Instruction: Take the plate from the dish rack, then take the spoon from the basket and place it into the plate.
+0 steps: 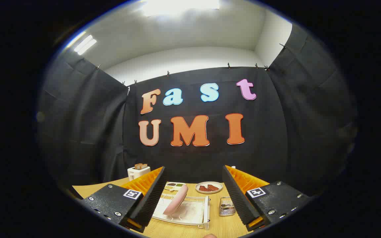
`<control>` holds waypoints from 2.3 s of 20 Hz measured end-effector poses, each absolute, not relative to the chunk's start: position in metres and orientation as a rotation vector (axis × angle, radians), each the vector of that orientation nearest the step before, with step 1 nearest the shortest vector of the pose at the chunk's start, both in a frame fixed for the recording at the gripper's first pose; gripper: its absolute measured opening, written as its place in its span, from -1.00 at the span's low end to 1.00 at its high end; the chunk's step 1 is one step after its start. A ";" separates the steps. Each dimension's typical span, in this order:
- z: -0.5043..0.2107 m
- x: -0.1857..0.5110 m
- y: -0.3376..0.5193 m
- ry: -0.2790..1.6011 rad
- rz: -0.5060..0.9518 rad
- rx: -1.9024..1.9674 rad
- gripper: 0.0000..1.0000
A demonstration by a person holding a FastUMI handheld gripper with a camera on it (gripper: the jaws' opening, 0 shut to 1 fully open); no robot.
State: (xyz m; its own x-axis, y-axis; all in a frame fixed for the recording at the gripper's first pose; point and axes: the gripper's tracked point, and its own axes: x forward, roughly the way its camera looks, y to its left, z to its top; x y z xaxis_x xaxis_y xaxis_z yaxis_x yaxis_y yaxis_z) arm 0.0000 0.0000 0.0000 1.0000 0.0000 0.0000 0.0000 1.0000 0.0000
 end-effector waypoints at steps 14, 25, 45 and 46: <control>-0.005 0.009 0.015 0.013 0.001 -0.005 0.99; -0.073 0.039 0.034 0.292 0.025 0.076 0.98; -0.184 0.138 0.049 0.942 0.094 -0.001 0.83; -0.187 0.142 0.050 0.972 0.093 0.004 0.81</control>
